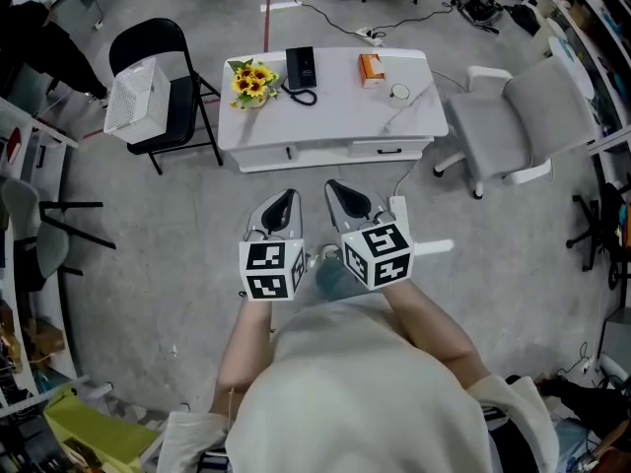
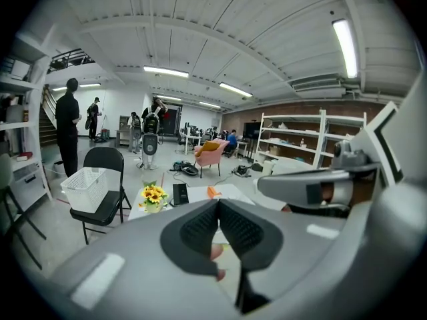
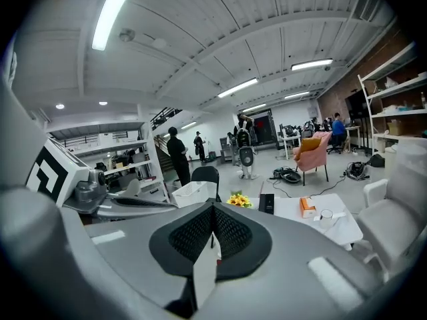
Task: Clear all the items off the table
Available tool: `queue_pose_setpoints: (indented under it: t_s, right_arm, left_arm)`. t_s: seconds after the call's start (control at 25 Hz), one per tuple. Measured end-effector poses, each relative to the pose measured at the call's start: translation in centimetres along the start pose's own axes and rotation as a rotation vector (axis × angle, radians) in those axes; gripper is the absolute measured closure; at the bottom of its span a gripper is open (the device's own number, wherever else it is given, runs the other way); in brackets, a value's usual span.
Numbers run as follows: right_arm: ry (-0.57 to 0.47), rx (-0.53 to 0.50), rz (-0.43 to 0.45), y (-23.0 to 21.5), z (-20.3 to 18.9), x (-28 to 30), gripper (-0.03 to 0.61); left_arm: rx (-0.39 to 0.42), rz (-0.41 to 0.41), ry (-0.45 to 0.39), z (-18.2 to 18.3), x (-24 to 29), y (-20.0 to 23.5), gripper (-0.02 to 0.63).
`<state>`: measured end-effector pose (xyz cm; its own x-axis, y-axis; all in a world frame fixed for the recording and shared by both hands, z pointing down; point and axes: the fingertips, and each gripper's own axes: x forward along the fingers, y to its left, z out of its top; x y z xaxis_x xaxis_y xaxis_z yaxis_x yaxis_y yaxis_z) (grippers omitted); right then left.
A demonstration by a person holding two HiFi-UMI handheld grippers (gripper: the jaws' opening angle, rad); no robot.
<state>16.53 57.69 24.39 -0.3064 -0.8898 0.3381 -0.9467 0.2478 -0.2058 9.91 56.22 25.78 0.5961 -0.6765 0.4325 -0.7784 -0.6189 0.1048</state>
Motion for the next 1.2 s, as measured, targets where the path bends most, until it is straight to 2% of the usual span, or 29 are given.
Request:
queue_pose_setpoints:
  t_s: [0.6,1.2]
  right_arm:
    - [0.032,-0.036,0.097,-6.3,3.5,9.4,0.581]
    - [0.069,-0.024,0.165,-7.1,4.4,16.2,0.581]
  left_arm:
    - [-0.037,0.081,-0.009,4.2,9.7,3.7,0.604]
    - [-0.093,0.191,-0.005,5.3,12.9,9.6,0.604]
